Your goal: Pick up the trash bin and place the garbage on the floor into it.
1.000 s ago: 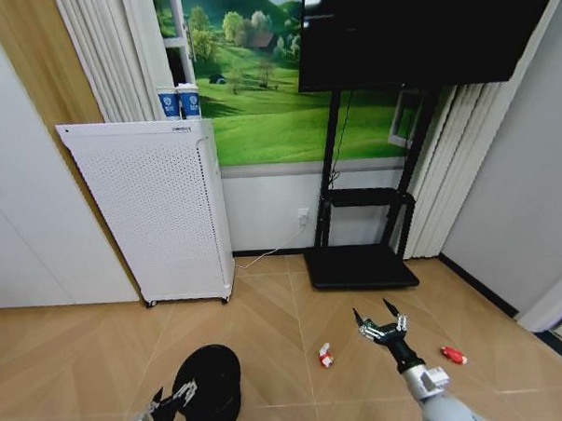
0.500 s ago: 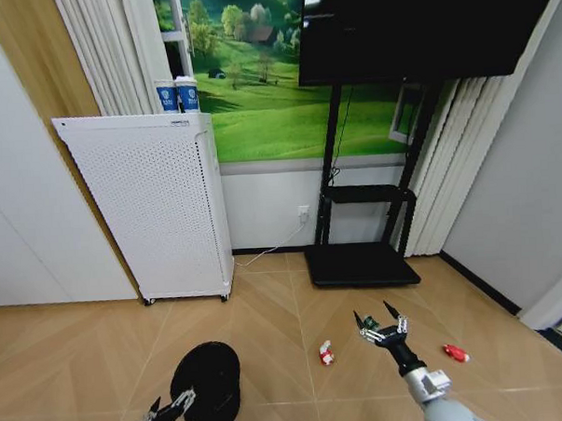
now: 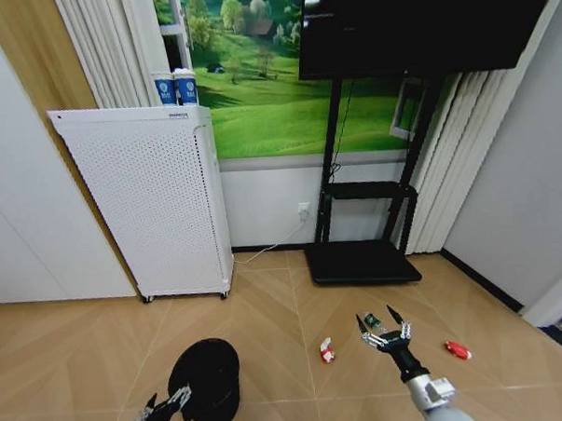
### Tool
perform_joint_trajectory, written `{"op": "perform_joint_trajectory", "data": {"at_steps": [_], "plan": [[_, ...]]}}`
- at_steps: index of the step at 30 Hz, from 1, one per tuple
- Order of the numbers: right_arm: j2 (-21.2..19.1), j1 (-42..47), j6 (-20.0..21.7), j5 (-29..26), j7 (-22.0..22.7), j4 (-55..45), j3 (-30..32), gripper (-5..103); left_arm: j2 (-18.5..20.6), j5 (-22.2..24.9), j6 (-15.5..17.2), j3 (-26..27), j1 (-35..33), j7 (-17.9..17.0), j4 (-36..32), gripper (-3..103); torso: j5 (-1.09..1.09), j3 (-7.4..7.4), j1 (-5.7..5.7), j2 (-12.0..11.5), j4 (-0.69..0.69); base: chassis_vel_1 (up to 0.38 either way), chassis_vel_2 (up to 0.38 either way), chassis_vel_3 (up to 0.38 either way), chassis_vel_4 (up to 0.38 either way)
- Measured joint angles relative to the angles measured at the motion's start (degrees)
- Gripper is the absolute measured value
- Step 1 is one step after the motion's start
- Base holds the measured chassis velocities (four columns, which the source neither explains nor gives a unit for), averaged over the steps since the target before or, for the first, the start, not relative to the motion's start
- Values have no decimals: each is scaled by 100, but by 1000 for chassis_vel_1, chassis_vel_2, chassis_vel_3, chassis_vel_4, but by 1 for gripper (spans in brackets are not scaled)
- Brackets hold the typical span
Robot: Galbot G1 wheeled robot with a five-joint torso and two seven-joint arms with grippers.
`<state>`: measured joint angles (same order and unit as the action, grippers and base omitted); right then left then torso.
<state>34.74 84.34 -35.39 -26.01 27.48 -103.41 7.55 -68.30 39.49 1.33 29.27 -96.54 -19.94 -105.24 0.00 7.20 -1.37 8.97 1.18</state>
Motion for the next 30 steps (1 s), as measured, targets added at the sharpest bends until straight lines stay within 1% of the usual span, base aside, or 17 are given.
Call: {"op": "perform_joint_trajectory", "data": {"at_steps": [6,8,11,13,14,16,17,19,20,22,23,25,26,27,28,29,30], "plan": [[97,83,0,-42,47,-36,35,100,4,-132,-277,2,64,53,157,100,0,-43,7,-51,0,0,0,0,0],[155,118,0,-81,86,-67,60,100,21,-70,-385,29,104,70,244,100,0,-45,7,-52,0,0,0,0,0],[176,122,1,-120,118,-95,75,100,33,14,-424,33,113,82,261,101,0,-44,7,-51,0,0,0,0,0],[169,125,3,-190,149,-173,100,100,27,153,-522,26,146,115,318,92,0,-40,6,-45,0,0,0,0,0],[169,125,3,-190,149,-173,100,100,27,153,-522,26,146,115,318,92,0,-40,6,-45,0,0,0,0,0],[145,130,3,-228,158,-264,126,100,0,197,-573,3,169,161,385,81,0,-34,3,-37,0,0,0,0,0],[145,130,3,-228,158,-264,126,100,0,197,-573,3,169,161,385,81,0,-34,3,-37,0,0,0,0,0],[142,158,2,-261,164,-368,151,100,-35,192,-666,-19,194,213,450,70,0,-29,1,-30,0,0,0,0,0],[142,158,2,-261,164,-368,151,100,-35,192,-666,-19,194,213,450,70,0,-29,1,-30,0,0,0,0,0],[148,197,-4,-264,165,-436,176,100,-61,168,-733,-38,199,268,481,59,0,-25,-1,-23,0,0,0,0,0],[148,197,-4,-264,165,-436,176,100,-61,168,-733,-38,199,268,481,59,0,-25,-1,-23,0,0,0,0,0],[172,258,-25,-260,165,-499,215,100,-74,121,-807,-46,197,358,531,48,0,-20,-3,-17,0,0,0,0,0],[172,258,-25,-260,165,-499,215,100,-74,121,-807,-46,197,358,531,48,0,-20,-3,-17,0,0,0,0,0],[181,281,-36,-259,165,-525,232,100,-77,116,-828,-47,191,390,539,43,0,-19,-3,-14,0,0,0,0,0],[198,309,-55,-261,163,-570,257,100,-84,101,-855,-50,184,414,548,43,0,-18,-4,-12,0,0,0,0,0],[208,331,-66,-272,162,-622,281,100,-96,87,-875,-52,181,425,554,32,0,-16,-4,-10,0,0,0,0,0],[208,331,-66,-272,162,-622,281,100,-96,87,-875,-52,181,425,554,32,0,-16,-4,-10,0,0,0,0,0]]}}
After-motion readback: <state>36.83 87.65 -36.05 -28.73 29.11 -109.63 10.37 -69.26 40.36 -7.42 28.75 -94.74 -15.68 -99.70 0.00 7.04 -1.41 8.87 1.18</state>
